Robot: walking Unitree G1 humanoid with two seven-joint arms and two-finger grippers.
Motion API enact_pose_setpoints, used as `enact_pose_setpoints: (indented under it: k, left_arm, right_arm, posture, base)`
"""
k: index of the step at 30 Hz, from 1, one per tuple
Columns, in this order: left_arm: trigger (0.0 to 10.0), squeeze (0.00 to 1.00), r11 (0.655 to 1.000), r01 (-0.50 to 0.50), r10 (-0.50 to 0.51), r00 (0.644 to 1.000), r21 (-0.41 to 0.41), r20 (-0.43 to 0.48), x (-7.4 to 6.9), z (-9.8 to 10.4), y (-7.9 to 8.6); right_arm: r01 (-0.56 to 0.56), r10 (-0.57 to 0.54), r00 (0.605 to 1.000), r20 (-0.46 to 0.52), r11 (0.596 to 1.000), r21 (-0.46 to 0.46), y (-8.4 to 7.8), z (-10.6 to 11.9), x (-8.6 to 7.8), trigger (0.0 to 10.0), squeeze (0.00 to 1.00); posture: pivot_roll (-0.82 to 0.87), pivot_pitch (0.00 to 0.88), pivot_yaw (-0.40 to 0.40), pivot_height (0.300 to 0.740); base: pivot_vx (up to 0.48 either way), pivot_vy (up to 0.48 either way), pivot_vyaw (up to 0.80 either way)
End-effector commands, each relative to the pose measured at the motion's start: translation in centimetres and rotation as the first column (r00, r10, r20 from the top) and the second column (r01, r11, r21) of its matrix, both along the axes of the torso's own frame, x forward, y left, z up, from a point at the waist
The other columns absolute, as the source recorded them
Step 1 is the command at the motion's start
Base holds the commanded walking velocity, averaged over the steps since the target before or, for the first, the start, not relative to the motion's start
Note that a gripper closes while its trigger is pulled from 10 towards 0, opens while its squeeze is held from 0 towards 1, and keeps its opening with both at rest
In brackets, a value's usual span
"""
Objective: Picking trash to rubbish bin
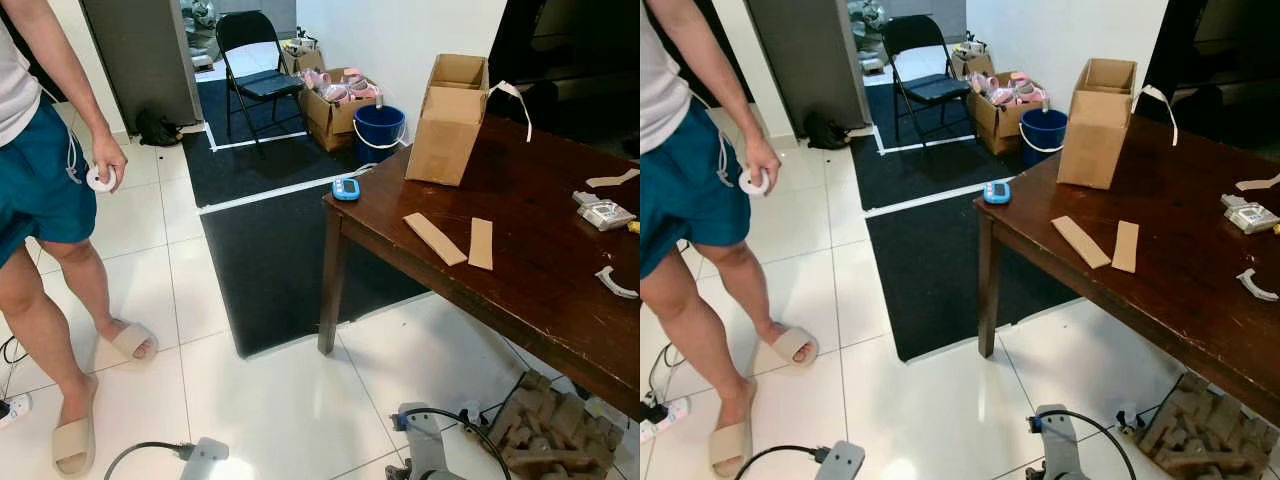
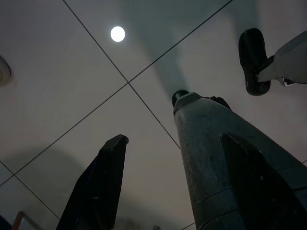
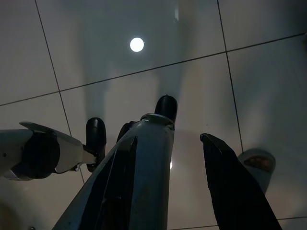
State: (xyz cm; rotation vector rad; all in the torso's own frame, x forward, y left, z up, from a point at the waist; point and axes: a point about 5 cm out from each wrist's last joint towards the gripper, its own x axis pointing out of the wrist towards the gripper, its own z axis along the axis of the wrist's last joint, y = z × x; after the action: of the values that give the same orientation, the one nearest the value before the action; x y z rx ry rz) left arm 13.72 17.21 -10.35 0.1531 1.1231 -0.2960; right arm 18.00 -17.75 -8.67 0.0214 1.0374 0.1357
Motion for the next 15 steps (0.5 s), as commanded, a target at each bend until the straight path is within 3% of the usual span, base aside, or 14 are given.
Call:
enact_pose_setpoints:
  k: [1,15]
  left_arm:
    - [10.0,0.0,1.0,-0.006,0.006,1.0,0.024,-0.011,-0.35,-0.06,0.8]
    - [10.0,0.0,1.0,-0.003,0.004,1.0,0.021,-0.016,-0.52,-0.16,0.45]
  right_arm:
    - [-0.006,0.006,1.0,-0.005,1.0,-0.001,0.09,-0.02,0.0,10.0,0.0]
    - [-0.015,0.015,1.0,-0.013,1.0,-0.009,-0.01,-0.15,-0.32,10.0,0.0]
  posture:
    - [0.01,0.005,0.012,0.74]
    - [0.01,0.009,0.008,0.74]
  base:
    - [0.0,0.0,0.0]
    - [0.0,0.0,0.0]
